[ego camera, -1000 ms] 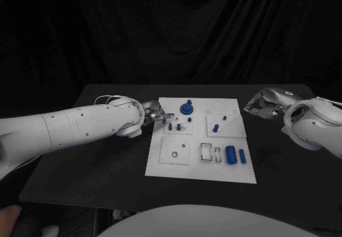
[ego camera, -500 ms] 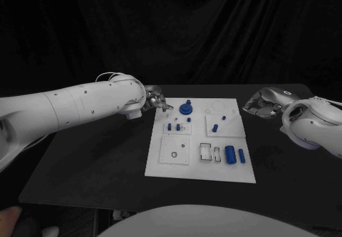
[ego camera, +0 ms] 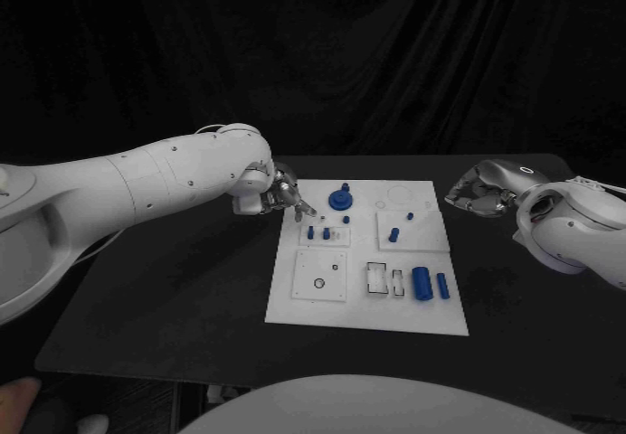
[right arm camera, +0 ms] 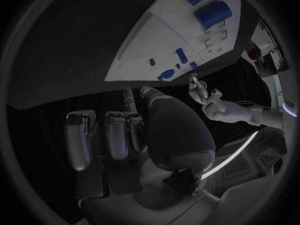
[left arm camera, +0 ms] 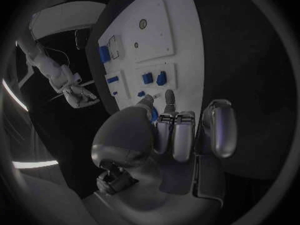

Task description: Assemble the parts on the task board

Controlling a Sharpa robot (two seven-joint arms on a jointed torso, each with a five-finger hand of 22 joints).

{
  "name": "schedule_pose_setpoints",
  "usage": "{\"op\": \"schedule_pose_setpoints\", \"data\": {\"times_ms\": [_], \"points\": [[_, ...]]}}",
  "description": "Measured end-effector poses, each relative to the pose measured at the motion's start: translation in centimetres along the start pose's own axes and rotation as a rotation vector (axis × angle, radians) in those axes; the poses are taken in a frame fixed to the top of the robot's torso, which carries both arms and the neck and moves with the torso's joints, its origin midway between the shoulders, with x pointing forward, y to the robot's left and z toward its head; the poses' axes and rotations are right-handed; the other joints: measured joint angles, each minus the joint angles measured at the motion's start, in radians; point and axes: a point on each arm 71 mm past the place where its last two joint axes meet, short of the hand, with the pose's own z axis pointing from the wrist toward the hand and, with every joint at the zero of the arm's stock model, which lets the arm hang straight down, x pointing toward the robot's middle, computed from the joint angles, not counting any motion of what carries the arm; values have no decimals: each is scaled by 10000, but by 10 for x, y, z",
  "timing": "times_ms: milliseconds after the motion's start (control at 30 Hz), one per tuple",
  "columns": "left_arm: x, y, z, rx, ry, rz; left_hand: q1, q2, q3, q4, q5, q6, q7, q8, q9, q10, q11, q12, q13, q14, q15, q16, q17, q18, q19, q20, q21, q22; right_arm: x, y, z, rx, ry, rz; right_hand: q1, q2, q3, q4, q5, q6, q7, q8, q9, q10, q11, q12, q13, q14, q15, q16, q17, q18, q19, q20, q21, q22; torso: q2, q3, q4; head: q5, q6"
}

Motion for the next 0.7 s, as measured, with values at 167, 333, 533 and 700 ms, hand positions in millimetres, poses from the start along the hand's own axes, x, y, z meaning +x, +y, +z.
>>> {"op": "schedule_pose_setpoints", "data": {"times_ms": [167, 333, 533, 700], "points": [[2, -4, 1, -80, 275, 12, 0, 0, 0, 0, 0, 70, 1, 0, -13, 0, 0, 0, 0, 0, 0, 0, -1, 1, 0, 0, 0, 0, 0, -1, 0, 27, -1, 0, 0, 0, 0, 0, 0, 0, 0, 0, 0, 0, 0, 0, 0, 0, 0, 0, 0, -1, 0, 0, 0, 0, 12, -15, -1, 25, 0], [5, -11, 3, -6, 417, 36, -40, 40, 0, 0, 0, 70, 1, -46, -49, 0, 0, 0, 0, 0, 0, 0, -1, 0, 0, -1, 0, 0, 0, 0, 0, 17, 3, 3, 0, 0, 0, 0, -1, 0, 0, 0, 1, 0, 0, 0, -1, 0, 0, 0, 0, 0, 0, 0, 0, -1, 27, -26, 12, -2, 0], [6, -17, 4, 72, 466, 52, 5, 85, 35, -34, 208, 70, 0, -182, -153, 0, 0, 0, 0, 0, 0, 0, -2, 0, -1, -1, 0, 0, 0, 1, 0, 0, 8, 7, 0, 0, 0, 0, -1, 0, 0, 0, 1, 0, 0, 0, -2, 0, 0, 0, 0, -1, 0, 0, 0, -2, 34, -28, 35, -26, 0], [8, -20, 6, 90, 502, 54, 94, 174, 129, -127, 437, 101, -30, -276, -252, 0, -1, 0, 2, 0, -1, 0, -2, 0, -1, -1, 0, 0, 0, 1, 0, -8, 11, 10, 0, 0, 0, 0, -1, 0, 0, 0, 1, 0, 0, 0, -2, 0, 0, 0, 0, 0, 0, 0, 0, -2, 34, -31, 30, -9, 0]]}}
